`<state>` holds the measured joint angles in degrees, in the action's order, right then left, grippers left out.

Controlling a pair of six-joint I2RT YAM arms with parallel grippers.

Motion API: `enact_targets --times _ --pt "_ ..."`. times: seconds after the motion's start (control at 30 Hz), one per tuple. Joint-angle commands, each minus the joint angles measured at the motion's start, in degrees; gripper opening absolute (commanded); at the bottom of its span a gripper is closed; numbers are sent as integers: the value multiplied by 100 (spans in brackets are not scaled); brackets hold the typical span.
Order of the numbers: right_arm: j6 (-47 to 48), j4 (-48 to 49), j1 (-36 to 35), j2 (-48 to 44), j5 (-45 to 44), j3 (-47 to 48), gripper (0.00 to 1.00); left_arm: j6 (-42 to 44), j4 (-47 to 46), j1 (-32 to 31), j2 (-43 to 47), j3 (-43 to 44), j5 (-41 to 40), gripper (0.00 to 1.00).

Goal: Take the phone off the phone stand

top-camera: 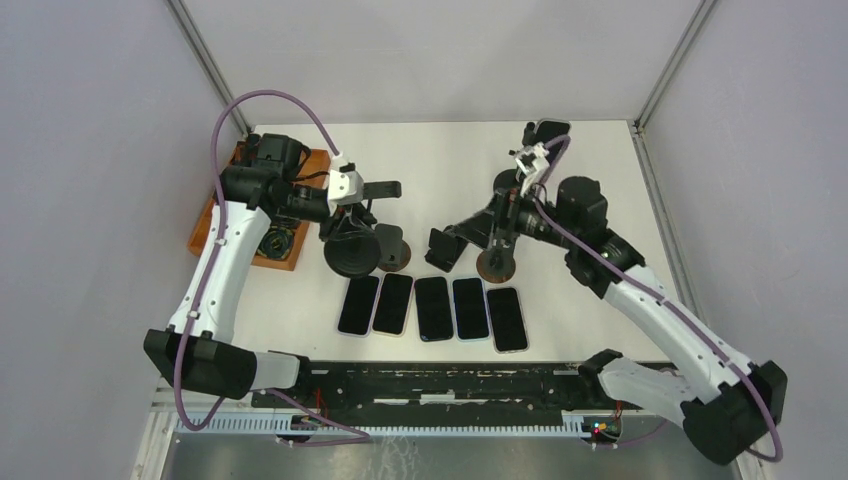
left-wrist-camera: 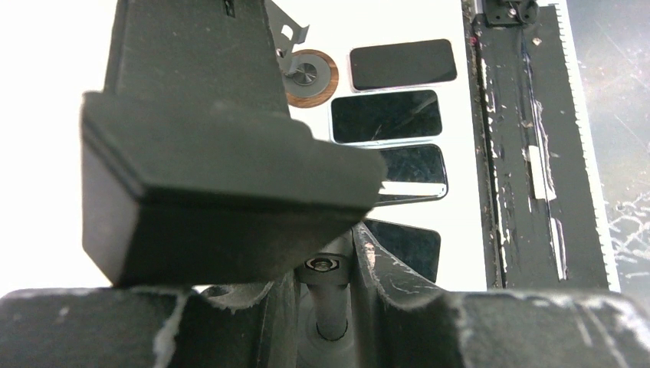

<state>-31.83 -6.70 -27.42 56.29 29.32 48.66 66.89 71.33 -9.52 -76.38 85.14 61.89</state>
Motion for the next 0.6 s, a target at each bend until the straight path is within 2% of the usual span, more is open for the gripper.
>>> enact_targets --times 0.0,0.13,0.23,0.33,0.4,0.57 --pt "-583 1190 -681 935 260 1351 98 928 572 -82 88 21 385 2" --pt "-537 1187 -1026 1866 610 2440 98 1414 1058 -120 125 -52 304 2" --pt "-721 1582 -1298 2308 1019 2793 98 1526 1133 -129 191 -149 215 2" --pt "-515 1270 -1571 2714 1157 3289 98 1586 1154 -138 234 -175 149 2" --pt "-499 1242 -1668 2896 1278 3438 94 1628 1196 -138 226 -146 140 2" --pt "-466 1113 -1746 3096 1502 3560 75 1583 1199 -138 177 -45 135 2"
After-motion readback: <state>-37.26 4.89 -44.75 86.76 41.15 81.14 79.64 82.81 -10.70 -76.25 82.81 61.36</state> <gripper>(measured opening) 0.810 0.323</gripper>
